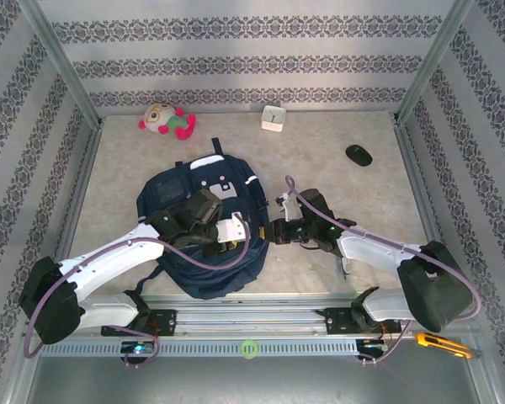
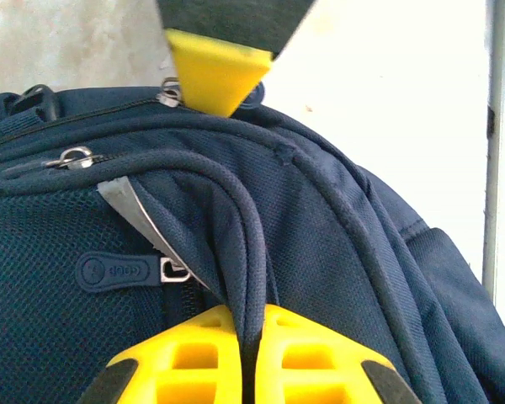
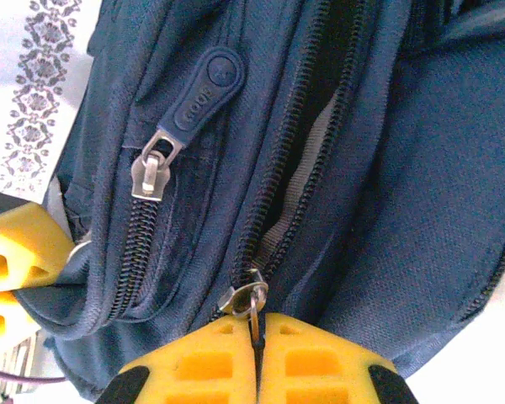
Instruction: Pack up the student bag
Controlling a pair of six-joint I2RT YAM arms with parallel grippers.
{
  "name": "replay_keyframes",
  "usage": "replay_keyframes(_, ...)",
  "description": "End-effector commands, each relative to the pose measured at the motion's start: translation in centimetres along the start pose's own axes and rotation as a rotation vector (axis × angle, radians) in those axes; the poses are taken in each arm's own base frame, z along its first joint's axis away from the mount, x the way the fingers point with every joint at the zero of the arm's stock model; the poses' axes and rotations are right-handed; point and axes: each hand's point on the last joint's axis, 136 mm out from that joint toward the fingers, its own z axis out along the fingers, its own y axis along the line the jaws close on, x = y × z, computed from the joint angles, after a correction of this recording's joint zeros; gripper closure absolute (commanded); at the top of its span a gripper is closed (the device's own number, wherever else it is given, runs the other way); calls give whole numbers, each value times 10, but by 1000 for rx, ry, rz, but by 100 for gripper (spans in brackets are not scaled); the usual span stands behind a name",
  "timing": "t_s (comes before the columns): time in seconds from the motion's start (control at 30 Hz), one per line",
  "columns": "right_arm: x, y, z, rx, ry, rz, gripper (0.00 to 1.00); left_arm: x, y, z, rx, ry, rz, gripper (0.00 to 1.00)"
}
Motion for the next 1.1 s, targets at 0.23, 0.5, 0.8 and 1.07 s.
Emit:
replay_keyframes(0.23, -91, -6, -1, 46, -181, -71, 100, 3, -63, -22, 294, -40, 66, 100)
replay_keyframes(0.5, -133, -5, 3, 43, -222, -107, 100, -4, -64, -24, 307, -69, 92, 100)
replay_keyframes(0.8, -197, -32, 9, 86, -306, -93, 100, -10, -68, -26, 326, -118, 93, 100)
replay_keyframes(1.07, -180, -39, 2, 86, -290, -81, 100, -11, -29, -11, 106, -113, 0, 82)
